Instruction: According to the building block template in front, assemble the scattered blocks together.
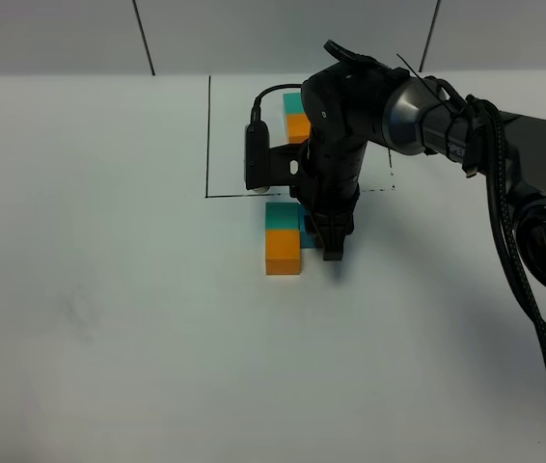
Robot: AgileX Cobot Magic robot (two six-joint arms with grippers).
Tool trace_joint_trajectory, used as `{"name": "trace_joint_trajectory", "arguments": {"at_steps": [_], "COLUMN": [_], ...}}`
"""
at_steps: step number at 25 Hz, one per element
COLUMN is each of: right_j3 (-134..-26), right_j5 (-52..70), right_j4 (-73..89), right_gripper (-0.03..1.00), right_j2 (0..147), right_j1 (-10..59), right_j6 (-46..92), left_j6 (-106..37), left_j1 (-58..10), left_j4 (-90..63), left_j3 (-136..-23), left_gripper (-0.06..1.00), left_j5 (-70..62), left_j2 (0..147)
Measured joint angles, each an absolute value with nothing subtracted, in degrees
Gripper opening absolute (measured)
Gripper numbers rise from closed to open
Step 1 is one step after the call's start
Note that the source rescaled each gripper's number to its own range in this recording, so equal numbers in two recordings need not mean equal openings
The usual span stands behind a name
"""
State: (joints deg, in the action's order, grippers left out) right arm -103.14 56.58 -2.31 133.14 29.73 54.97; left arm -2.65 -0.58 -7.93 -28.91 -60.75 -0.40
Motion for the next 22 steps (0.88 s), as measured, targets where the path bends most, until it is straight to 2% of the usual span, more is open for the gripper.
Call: {"name": "trace_joint_trajectory", "arguments": {"at_steps": [4,7,10,16,19,22], "right_j3": [-103.1,-103.1,-103.2,-105.4,-105.7,-106.0], "right_j5": [56.6,56.0,55.4,57.6,60.7,64.8], "right_j4": [-2.3,-2.3,-2.5,-5.5,-6.7,-5.6], "right_gripper": [0.0,0.06,0.22,0.61,0.72,0.75], "right_j2": [133.1,133.5,134.3,133.6,131.6,128.7], "right_j1": [29.7,29.7,29.7,29.7,29.2,27.2], "right_j6": [55.0,54.6,53.3,48.1,44.9,39.8], "left_j6": [-2.7,-2.7,-2.7,-2.7,-2.7,-2.7], "left_j1": [-0.6,-0.6,-0.6,-0.6,-0.6,-0.6], "left_j4": [-7.9,-7.9,-7.9,-7.9,-7.9,-7.9], "left_j3": [-28.9,-28.9,-28.9,-28.9,-28.9,-28.9], "left_gripper": [0.72,0.72,0.72,0.72,0.72,0.72], "left_j5": [-60.8,-60.8,-60.8,-60.8,-60.8,-60.8], "left_j2": [-0.4,-0.4,-0.4,-0.4,-0.4,-0.4]}}
